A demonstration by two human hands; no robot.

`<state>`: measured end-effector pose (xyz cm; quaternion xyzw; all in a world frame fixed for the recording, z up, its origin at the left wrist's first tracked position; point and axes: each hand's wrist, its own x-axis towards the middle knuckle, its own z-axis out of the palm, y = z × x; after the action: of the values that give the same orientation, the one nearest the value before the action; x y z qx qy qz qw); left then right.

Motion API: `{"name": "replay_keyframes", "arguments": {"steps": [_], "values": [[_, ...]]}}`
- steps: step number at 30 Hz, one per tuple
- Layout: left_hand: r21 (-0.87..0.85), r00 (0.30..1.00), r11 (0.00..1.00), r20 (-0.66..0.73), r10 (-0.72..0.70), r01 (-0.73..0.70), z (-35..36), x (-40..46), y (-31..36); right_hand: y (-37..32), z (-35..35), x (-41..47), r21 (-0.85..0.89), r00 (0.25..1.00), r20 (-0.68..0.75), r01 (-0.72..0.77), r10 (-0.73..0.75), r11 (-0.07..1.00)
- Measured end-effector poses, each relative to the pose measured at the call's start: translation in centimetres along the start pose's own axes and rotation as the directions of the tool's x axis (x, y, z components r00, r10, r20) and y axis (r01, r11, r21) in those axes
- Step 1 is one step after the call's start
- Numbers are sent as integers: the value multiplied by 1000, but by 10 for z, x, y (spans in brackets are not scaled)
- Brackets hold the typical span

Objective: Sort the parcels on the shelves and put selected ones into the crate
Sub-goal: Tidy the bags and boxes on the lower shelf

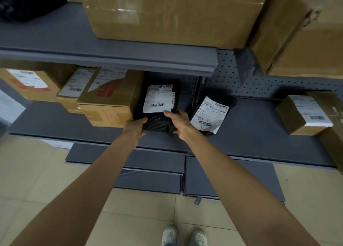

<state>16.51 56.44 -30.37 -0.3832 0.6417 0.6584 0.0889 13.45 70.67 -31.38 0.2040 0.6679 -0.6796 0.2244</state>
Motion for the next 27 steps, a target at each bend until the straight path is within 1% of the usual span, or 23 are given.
{"name": "replay_keyframes", "arguments": {"steps": [3,6,8,10,11,12,13,14,15,16,17,18,19,20,22,24,25,27], "values": [[-35,998,998,-29,-60,59,8,9,1,3,7,10,4,1000,-17,20,-20,1000],[-7,994,997,-87,-73,72,16,18,-2,4,15,14,-52,1000,-10,26,-27,998],[68,986,994,-151,-73,84,19,30,-9,4,20,15,-110,999,-19,27,-29,994],[126,970,985,-229,-83,114,22,76,-31,1,20,11,-135,998,-33,40,-45,990],[126,958,983,-268,-99,137,26,79,-34,-5,17,7,-135,997,-42,58,-64,989],[137,943,980,-319,-94,144,31,62,-28,-11,12,5,-125,994,-54,86,-94,988],[180,920,976,-390,-44,123,37,34,-16,-19,5,3,-115,988,-72,125,-134,985],[244,892,967,-449,42,78,44,10,-6,-29,-4,-3,-103,978,-109,168,-179,980],[309,873,951,-468,138,15,51,-5,0,-39,-15,-7,-102,962,-162,206,-220,973],[349,867,934,-439,235,-77,58,-17,4,-48,-28,-12,-109,942,-221,234,-254,966],[385,856,900,-376,355,-204,66,-28,8,-54,-42,-14,-128,918,-281,254,-281,959],[393,842,853,-274,465,-344,72,-32,9,-58,-56,-15,-155,887,-347,265,-304,952],[377,827,808,-161,538,-452,79,-34,10,-60,-71,-14,-180,851,-417,266,-318,947],[359,822,780,-60,567,-512,87,-33,10,-60,-86,-13,-198,819,-484,240,-308,950],[377,827,742,148,542,-554,106,-31,11,-52,-115,-12,-247,788,-567,113,-238,962],[437,851,732,313,421,-523,126,-27,8,-37,-136,-10,-247,811,-570,-13,-134,969],[472,863,729,357,357,-497,134,-24,5,-28,-142,-8,-202,834,-549,-62,-61,977],[541,888,719,386,249,-437,146,-17,-3,-12,-147,-6,-75,867,-488,-151,96,986]]}}
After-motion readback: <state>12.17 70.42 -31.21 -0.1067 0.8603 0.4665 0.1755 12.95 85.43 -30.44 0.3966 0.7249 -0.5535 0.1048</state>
